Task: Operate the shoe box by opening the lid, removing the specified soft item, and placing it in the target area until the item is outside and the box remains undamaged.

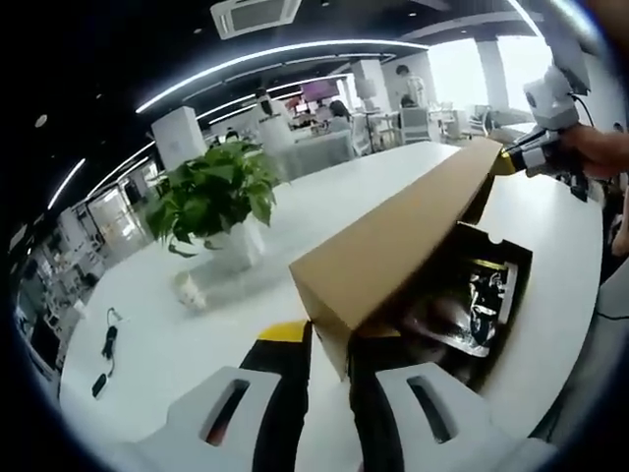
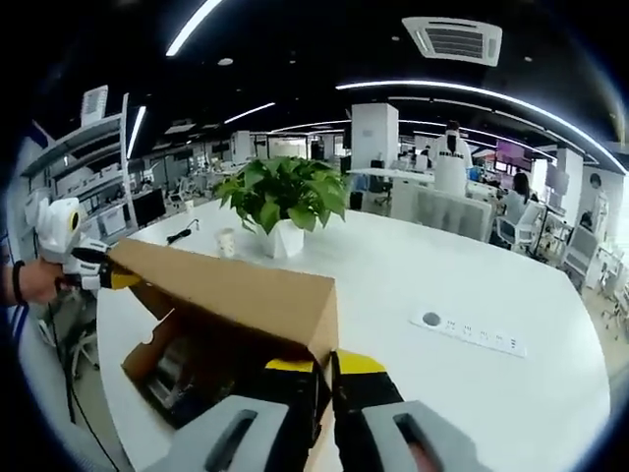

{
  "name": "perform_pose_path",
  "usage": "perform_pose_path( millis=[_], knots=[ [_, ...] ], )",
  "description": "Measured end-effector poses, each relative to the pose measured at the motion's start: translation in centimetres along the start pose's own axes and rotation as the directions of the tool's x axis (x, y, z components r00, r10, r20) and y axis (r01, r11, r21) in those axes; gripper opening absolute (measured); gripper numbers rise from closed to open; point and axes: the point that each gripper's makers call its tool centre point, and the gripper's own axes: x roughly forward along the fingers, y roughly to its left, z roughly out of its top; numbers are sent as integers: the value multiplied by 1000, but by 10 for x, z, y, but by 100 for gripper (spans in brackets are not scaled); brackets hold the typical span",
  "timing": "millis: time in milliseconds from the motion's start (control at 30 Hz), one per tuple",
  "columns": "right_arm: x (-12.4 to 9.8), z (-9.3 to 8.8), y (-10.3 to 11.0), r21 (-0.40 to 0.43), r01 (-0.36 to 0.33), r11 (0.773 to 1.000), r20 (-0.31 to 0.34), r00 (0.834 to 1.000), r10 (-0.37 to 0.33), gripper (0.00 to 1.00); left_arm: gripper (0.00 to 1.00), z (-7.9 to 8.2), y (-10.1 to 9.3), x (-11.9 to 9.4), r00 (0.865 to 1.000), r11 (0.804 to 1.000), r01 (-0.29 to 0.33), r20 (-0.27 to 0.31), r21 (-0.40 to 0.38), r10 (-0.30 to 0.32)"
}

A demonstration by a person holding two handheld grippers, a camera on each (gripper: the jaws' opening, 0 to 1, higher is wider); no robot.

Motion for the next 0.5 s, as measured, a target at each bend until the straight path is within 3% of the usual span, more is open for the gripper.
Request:
perform_pose_path(
  millis=[500],
  knots=[
    [14, 16, -5, -38, 1, 999, -9, 1000, -1, 0, 10, 8, 15, 18, 1000, 1000, -4, 6, -28, 4]
  ],
)
